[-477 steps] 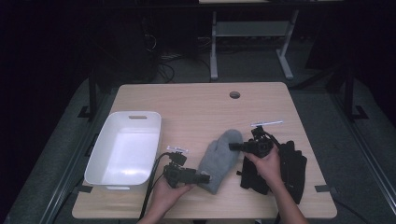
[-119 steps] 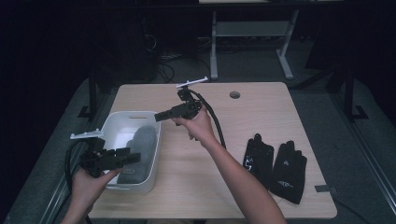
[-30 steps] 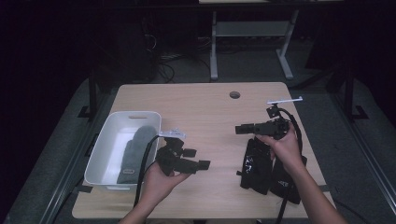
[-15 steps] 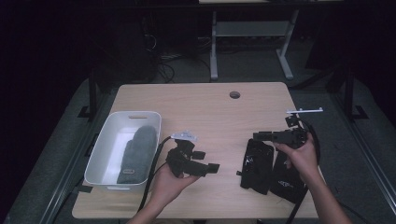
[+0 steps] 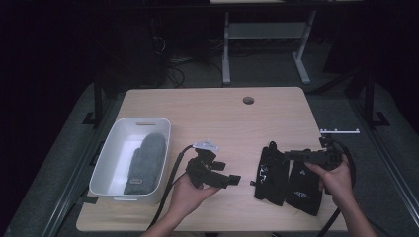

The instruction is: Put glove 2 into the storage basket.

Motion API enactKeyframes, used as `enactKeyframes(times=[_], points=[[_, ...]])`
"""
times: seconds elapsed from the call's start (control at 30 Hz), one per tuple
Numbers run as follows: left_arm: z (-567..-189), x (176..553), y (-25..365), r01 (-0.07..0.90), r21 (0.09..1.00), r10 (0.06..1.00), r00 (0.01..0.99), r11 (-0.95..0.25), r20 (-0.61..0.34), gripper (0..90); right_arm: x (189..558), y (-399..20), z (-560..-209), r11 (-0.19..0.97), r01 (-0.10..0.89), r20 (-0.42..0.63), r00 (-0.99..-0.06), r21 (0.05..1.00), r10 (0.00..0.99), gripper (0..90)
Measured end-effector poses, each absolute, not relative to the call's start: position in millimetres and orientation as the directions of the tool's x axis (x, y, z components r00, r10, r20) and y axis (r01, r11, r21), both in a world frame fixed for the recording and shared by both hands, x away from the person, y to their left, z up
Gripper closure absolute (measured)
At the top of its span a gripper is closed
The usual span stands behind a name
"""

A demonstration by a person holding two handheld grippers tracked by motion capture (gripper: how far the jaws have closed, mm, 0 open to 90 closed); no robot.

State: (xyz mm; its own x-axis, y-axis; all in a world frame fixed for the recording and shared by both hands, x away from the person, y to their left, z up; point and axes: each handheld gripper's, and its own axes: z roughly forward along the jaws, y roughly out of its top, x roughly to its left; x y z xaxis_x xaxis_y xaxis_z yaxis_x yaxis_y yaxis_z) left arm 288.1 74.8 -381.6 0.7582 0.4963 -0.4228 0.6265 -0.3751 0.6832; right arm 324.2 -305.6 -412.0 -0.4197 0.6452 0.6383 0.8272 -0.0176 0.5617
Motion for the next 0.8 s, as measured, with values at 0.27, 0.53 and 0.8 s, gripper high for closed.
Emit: enactKeyframes(times=[0.27, 0.53, 0.8], points=[[-384.9, 287.2, 70.0, 0.622, 0.684, 0.491, 0.763, -0.381, -0.42, 21.4, 313.9, -316.3, -419.1, 0.01, 0.829, 0.595, -0.409, 0.559, 0.692, 47.0], [-389.0, 283.9, 66.1, 0.621, 0.682, 0.485, 0.766, -0.386, -0.423, 21.1, 301.6, -323.1, -424.8, 0.046, 0.829, 0.541, -0.404, 0.557, 0.737, 48.2], [-392.7, 283.7, 61.7, 0.621, 0.677, 0.48, 0.768, -0.395, -0.424, 21.1, 290.2, -332.2, -435.4, 0.099, 0.828, 0.444, -0.393, 0.552, 0.805, 48.9]])
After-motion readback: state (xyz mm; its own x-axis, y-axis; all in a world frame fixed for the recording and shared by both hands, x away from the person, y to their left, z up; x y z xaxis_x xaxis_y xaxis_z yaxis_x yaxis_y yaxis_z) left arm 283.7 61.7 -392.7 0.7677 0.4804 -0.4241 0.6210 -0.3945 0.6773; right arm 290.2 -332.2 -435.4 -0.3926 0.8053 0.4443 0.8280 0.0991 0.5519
